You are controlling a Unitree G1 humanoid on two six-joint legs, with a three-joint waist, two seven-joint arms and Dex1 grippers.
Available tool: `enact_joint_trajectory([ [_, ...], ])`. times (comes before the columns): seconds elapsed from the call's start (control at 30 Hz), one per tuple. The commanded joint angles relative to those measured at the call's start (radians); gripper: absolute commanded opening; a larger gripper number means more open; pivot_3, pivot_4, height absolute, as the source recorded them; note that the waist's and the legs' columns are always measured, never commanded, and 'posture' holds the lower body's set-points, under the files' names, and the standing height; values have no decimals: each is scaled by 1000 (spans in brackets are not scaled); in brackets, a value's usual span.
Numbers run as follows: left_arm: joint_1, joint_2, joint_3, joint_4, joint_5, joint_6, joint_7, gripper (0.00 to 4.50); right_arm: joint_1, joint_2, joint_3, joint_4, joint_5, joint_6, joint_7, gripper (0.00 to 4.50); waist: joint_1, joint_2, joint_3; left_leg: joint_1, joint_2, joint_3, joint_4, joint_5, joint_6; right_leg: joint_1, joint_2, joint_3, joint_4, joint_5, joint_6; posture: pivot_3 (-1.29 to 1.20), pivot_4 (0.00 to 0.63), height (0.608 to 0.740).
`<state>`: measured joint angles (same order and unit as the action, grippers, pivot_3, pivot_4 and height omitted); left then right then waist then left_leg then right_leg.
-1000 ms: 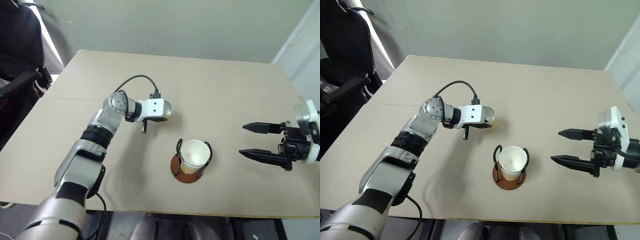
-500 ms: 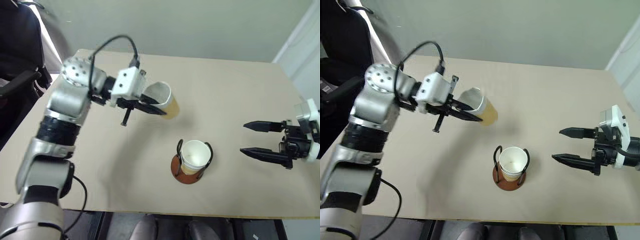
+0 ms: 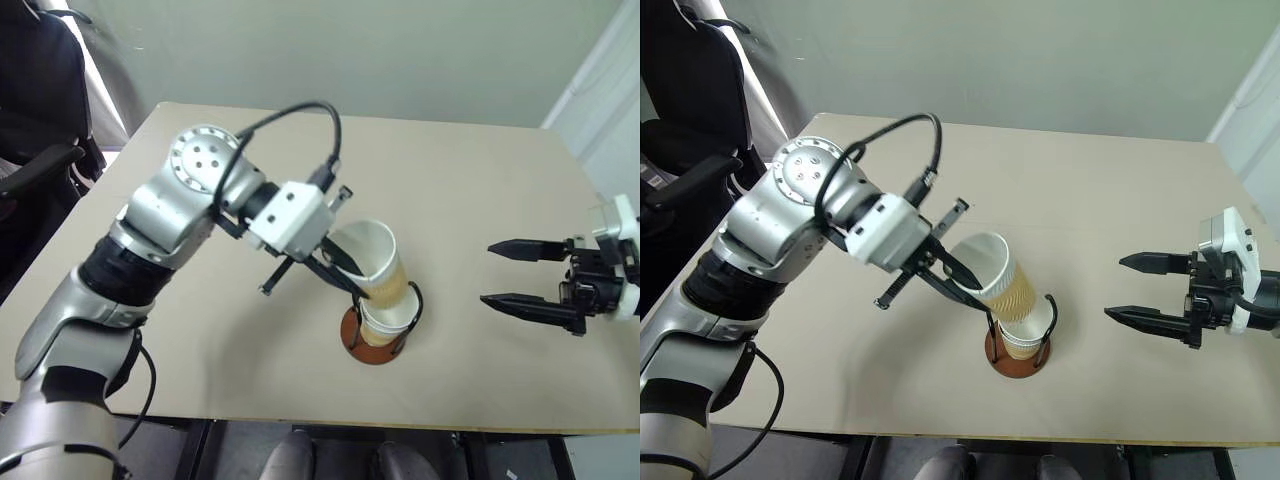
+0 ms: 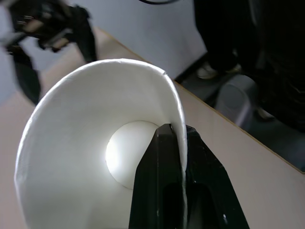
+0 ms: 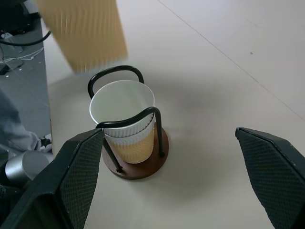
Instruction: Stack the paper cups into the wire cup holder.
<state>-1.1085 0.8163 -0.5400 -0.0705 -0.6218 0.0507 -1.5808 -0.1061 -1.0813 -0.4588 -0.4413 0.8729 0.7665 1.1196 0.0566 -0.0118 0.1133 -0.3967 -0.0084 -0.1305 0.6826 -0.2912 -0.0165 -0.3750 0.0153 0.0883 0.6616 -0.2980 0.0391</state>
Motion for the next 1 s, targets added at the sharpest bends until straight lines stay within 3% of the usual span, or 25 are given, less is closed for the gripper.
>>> enact_joint_trajectory([
  [0.03, -38, -6, -33, 11, 39, -79, -34, 21, 16, -8, -73, -35, 20, 8, -11, 4500, 0, 0, 0, 0, 0, 0, 0, 0, 0, 0, 0, 0, 0, 0, 0, 0, 150, 740],
  [0.33, -73, -57, -90, 95, 75, -162, -34, 21, 118, -10, -209, -151, 94, 71, -19, 4500, 0, 0, 0, -2, 0, 0, 0, 0, 0, 0, 0, 0, -2, 0, 0, 0, 150, 740],
  [0.6, -82, -75, -137, 138, 108, -217, -34, 21, 108, -12, -226, -219, 158, 100, -95, 4500, -2, 0, 0, -2, 0, 0, -1, 0, 0, 0, 0, 0, -2, 0, 0, 0, 150, 740],
  [0.73, -85, -76, -157, 152, 123, -233, -34, 1032, 128, -8, -238, -226, 162, 104, -110, 4500, -2, 0, 0, -3, 0, 0, -1, -1, 1, -1, 0, 0, -2, 0, 0, 0, 150, 740],
  [1.0, -87, -116, -138, 184, 165, -249, -34, 3990, 146, -9, -256, -221, 159, 96, -108, 4500, -2, 0, 0, -3, 0, 0, -1, -1, 1, -1, 0, 0, -2, 0, 0, 0, 150, 740],
])
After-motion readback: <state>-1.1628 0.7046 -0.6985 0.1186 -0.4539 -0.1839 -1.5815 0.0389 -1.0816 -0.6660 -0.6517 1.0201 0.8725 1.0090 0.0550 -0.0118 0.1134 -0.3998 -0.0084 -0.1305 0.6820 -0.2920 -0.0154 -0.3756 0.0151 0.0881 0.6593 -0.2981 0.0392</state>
